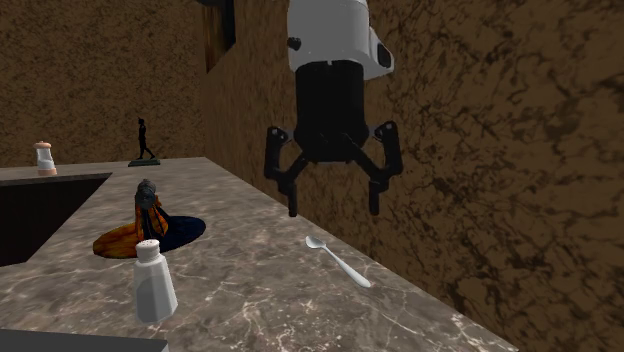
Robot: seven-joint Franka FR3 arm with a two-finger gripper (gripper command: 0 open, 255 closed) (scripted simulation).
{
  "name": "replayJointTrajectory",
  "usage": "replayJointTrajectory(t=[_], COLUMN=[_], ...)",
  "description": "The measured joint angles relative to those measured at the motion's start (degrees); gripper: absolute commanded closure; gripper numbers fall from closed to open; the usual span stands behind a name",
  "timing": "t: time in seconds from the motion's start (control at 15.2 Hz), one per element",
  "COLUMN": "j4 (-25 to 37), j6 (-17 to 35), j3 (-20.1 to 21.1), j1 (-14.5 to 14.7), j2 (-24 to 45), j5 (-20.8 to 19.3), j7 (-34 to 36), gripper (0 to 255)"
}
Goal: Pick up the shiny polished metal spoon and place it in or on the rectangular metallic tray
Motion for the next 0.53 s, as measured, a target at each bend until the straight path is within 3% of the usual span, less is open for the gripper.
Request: replayJointTrajectory(t=[0.53], j4=[14.49], j6=[2.16], j3=[2.13], j1=[1.92], j2=[18.89], j5=[-6.88], j7=[-3.94], gripper=[0])
